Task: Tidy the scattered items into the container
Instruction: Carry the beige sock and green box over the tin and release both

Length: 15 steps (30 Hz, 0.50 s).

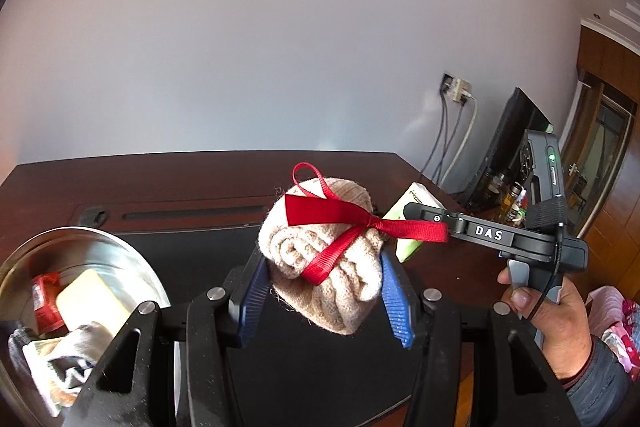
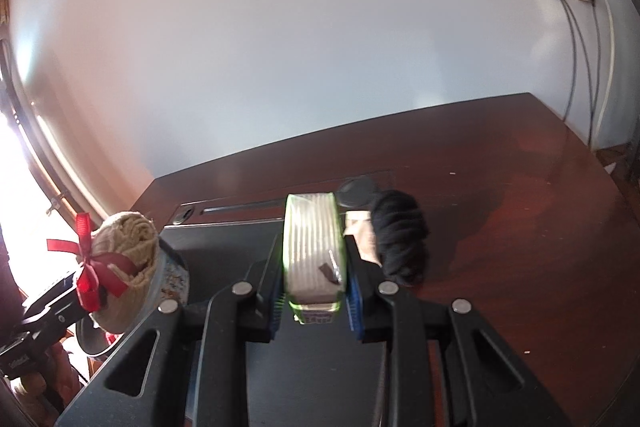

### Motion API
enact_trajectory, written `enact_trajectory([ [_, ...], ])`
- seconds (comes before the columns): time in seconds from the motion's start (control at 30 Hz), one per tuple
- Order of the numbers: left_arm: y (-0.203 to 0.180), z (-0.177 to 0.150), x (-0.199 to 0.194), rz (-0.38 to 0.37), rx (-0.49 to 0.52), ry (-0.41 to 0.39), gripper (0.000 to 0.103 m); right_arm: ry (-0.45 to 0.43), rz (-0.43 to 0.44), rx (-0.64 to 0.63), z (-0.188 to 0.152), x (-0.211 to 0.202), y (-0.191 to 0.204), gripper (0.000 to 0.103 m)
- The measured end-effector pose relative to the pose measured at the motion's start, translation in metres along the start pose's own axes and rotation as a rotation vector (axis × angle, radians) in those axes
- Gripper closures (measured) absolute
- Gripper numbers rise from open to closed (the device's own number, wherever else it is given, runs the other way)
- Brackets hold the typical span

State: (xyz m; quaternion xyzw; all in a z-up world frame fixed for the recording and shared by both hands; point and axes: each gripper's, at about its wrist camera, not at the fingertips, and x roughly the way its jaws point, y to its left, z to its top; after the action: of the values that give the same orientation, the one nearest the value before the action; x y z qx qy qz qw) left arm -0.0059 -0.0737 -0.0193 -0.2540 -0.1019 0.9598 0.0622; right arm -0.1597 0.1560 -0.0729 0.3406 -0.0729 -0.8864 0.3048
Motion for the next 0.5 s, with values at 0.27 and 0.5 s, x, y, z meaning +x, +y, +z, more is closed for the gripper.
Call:
enact_trajectory([
  [0.27,0.045,-0.002,-0.059,0.091,-0.016,-0.053,0.049,0.011,0.078,-0.049,0.002,0.022,0.052,0.077],
  [0.5,0.107,-0.014,-0.099,0.252,-0.068,-0.060,0.049,0.039,0.177,-0.082,-0.001,0.051,0.106,0.077],
])
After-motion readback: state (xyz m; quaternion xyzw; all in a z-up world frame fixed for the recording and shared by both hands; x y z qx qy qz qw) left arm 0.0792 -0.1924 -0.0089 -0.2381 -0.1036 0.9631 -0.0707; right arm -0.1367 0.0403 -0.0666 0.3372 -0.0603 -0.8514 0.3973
